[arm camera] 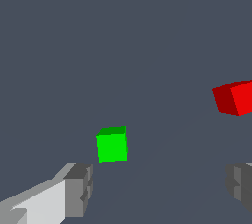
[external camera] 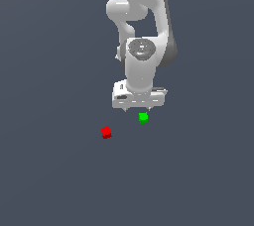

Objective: Stack the red cube on top of the green cube.

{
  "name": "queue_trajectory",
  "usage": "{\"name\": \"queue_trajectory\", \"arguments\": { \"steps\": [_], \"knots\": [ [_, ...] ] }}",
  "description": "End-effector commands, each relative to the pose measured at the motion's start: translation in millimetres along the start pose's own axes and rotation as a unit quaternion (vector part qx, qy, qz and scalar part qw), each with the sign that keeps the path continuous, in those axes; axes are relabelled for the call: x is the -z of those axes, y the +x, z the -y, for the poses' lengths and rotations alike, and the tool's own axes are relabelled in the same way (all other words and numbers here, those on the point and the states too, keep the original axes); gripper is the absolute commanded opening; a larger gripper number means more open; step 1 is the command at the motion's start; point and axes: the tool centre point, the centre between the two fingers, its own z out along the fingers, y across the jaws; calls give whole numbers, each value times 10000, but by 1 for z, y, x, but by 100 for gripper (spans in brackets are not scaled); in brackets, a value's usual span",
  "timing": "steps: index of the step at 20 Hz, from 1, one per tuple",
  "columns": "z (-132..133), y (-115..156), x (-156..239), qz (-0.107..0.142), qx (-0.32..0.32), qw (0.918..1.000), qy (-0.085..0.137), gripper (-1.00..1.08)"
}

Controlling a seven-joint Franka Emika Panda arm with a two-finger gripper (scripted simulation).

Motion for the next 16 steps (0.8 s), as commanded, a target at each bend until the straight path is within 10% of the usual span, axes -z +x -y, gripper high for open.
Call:
{"name": "queue_trajectory", "arguments": {
  "steps": [1, 16],
  "knots": [
    [0, 0, 0, 0, 0, 10000, 0, 100],
    [-45, 6, -23, -42, 472, 9989, -48, 100]
  ]
}}
